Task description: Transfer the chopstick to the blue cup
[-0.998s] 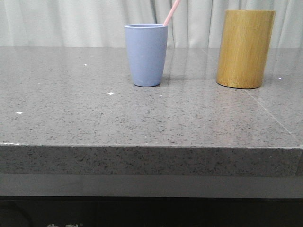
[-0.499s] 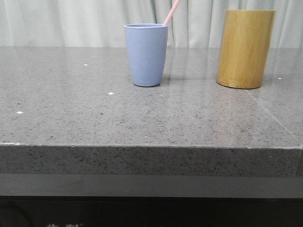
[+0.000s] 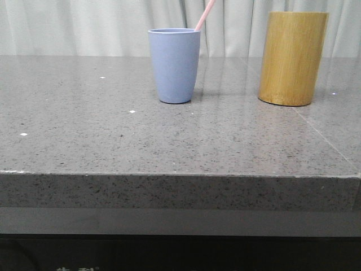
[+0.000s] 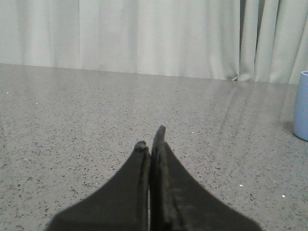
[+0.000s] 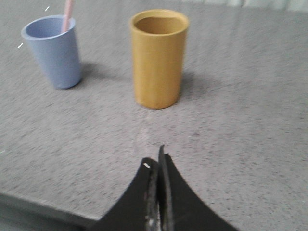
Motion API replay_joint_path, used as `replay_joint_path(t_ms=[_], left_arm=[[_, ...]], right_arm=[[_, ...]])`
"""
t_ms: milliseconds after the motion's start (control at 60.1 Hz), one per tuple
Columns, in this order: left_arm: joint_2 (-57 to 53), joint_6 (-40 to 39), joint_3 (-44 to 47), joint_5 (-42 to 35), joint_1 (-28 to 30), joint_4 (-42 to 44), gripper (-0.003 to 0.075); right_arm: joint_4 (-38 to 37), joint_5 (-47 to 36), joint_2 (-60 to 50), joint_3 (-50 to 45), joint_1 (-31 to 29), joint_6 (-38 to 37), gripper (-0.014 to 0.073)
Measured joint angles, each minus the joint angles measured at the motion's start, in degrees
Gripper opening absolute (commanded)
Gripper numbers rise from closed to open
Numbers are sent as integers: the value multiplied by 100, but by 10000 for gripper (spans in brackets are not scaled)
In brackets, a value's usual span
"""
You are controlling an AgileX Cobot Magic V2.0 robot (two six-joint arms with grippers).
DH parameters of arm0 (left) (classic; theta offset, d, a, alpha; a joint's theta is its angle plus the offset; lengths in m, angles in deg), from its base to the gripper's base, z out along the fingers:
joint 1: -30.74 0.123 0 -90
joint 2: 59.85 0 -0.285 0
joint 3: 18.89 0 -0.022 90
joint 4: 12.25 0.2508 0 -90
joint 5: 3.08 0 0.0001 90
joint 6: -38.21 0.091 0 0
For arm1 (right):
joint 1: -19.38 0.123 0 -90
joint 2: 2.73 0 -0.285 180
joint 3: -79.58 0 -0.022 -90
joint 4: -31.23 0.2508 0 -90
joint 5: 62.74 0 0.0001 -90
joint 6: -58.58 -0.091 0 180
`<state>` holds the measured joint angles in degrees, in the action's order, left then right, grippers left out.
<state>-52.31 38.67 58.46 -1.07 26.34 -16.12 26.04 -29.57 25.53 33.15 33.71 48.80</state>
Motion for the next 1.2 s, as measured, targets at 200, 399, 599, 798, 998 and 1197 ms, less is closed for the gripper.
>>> replay_joint_path(t_ms=[200,399,599,798,998,1197], left_arm=[[0,0,0,0,0,0,-19],[0,0,0,0,0,0,-19],[0,0,0,0,0,0,-19],[0,0,0,0,0,0,-19],[0,0,0,0,0,0,-19],[0,0,0,0,0,0,-19]], right_arm=[[315,-1248,-1320,-1615,-697,0,-68],[394,-2081,-2036,-2697,-1011,0,-68],[396,-2662,-2106,-3221,-1056,0,-68],[396,-2829,-2106,-3235,-1136,0,-68],[396,-2829,-2106,-3235,-1168,0,-68],[396,-2833,-2106,-3235,-1168,0,-68]])
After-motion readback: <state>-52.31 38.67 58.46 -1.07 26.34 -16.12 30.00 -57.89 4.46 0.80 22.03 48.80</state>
